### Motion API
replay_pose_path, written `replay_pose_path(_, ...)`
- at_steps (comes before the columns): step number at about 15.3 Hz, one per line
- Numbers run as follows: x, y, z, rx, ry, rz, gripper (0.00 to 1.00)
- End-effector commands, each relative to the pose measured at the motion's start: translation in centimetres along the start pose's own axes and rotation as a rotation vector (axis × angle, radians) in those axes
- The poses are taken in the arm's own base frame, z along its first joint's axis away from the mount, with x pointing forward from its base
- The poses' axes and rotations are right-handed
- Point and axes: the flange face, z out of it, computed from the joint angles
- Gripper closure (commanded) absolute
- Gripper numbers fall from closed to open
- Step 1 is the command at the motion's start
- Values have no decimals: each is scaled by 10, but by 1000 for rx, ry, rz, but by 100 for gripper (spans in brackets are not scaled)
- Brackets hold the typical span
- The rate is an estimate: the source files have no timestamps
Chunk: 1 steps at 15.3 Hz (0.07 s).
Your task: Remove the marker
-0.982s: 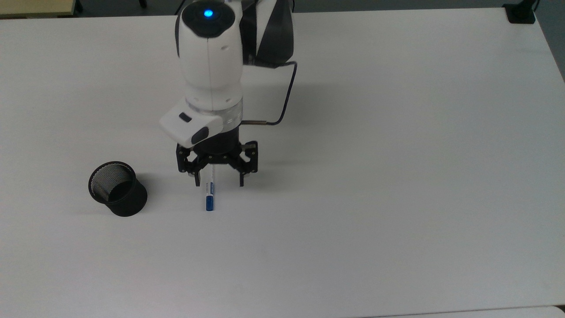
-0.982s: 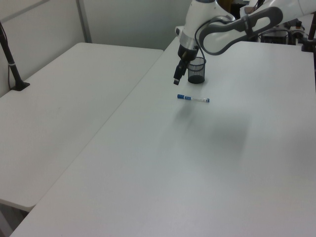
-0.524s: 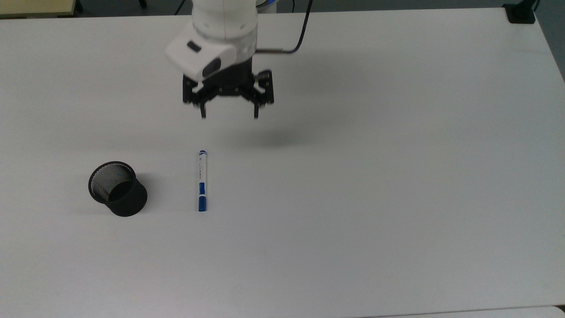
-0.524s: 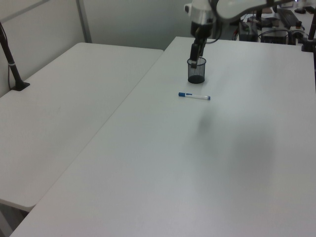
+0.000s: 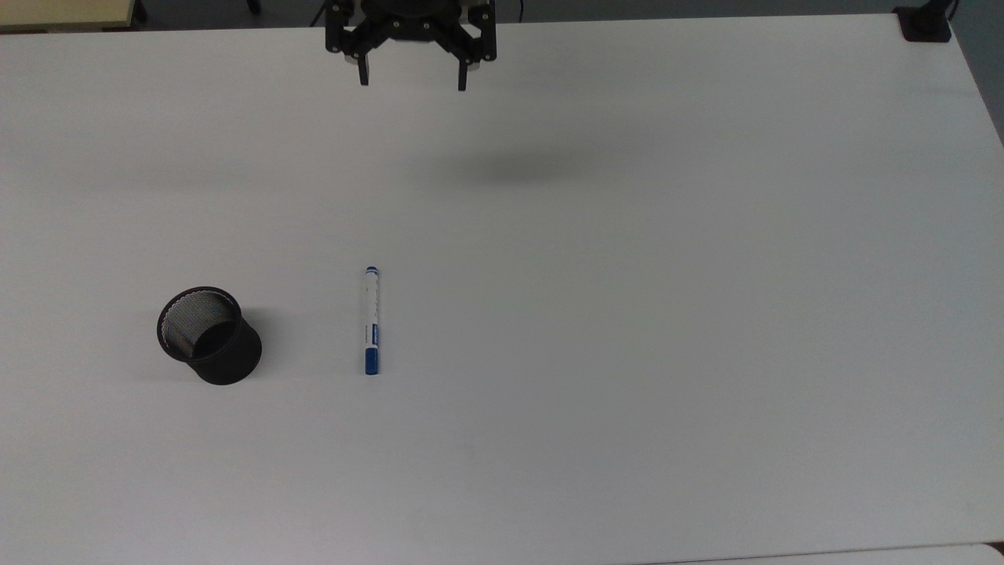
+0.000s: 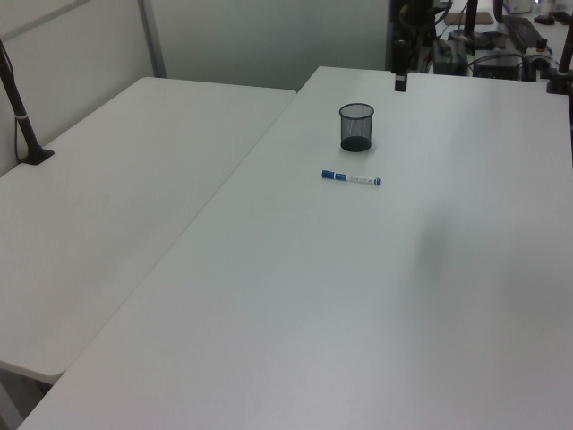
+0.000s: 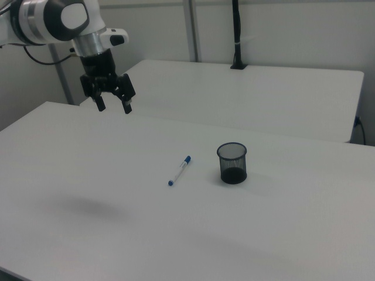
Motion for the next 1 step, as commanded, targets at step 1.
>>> replay_pose_path(1,-18,-2,7,-1,-40,22,0)
